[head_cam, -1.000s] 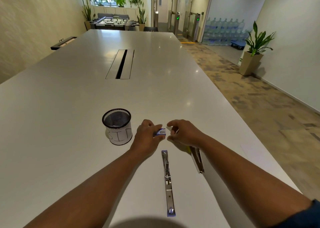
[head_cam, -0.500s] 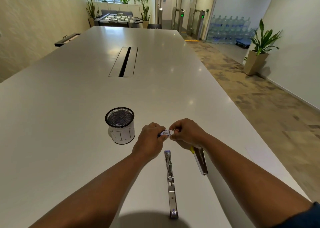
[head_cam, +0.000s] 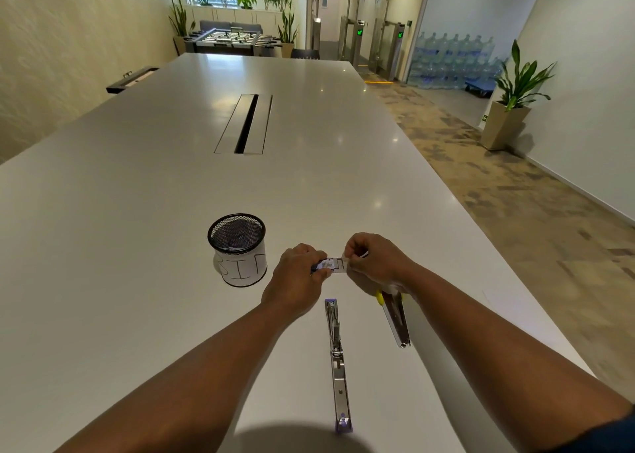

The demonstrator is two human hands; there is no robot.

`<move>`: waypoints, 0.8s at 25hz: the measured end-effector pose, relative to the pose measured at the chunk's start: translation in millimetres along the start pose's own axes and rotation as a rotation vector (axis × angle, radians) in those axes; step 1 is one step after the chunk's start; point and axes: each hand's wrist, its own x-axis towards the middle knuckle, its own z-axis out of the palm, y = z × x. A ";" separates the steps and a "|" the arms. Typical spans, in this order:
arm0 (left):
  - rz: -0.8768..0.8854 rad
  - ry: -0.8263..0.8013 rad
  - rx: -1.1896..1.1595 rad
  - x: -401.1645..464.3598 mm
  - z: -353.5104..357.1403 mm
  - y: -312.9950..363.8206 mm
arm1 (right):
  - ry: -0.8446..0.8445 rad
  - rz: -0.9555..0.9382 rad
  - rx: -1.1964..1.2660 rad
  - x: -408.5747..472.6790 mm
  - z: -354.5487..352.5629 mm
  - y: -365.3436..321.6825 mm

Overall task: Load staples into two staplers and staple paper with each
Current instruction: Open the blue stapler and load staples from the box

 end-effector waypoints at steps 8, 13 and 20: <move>-0.001 0.007 -0.010 -1.1 -0.4 0.0 | -0.033 0.136 -0.016 10.1 7.9 -5.8; -0.009 0.006 -0.025 -1.7 -1.4 2.0 | -0.006 0.207 0.044 12.0 10.5 -8.4; -0.021 0.006 -0.008 -1.9 -1.5 2.8 | -0.108 0.189 0.206 -5.0 3.8 -5.2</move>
